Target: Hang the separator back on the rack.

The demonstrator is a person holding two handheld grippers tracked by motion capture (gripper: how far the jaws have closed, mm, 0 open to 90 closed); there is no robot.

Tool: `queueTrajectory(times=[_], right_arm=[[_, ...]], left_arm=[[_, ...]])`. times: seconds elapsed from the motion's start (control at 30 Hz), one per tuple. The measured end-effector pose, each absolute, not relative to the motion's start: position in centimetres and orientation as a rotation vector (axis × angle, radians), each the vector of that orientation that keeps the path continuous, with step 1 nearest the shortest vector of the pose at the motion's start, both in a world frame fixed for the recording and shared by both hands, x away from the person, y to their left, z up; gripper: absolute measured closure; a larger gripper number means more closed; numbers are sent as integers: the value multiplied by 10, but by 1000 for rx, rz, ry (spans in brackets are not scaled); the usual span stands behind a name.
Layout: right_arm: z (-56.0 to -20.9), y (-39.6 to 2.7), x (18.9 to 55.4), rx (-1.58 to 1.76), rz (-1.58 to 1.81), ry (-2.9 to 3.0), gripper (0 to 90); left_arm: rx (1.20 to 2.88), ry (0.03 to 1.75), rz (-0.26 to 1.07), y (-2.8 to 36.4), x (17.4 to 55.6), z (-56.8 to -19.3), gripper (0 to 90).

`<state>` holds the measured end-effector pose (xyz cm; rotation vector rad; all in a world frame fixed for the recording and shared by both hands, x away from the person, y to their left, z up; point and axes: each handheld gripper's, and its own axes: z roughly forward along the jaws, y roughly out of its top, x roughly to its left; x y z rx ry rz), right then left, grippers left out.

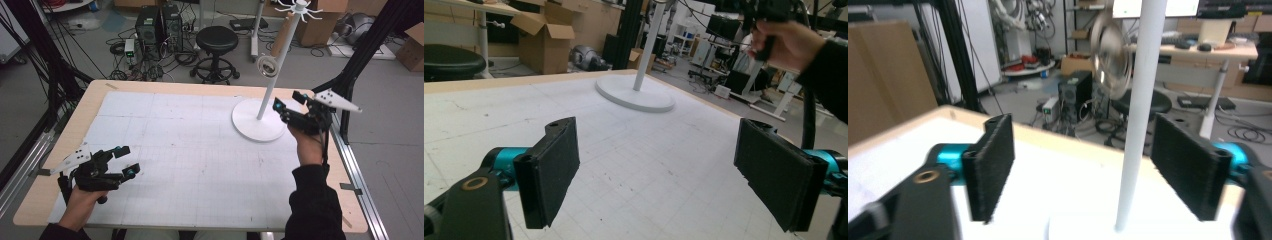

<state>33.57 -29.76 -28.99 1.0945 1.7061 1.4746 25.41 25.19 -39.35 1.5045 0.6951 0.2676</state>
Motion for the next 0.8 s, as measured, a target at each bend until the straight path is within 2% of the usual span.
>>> queueTrajectory(times=[0.07,0.5,0.8], right_arm=[[-304,-297,323,1115,1434,1728,179],[-366,-304,228,1089,1428,1785,168],[-378,-308,209,1096,1433,1772,167]], left_arm=[[1497,703,270,252,255,-394,186],[1482,715,283,254,252,-392,184],[1474,704,290,253,246,-389,185]])
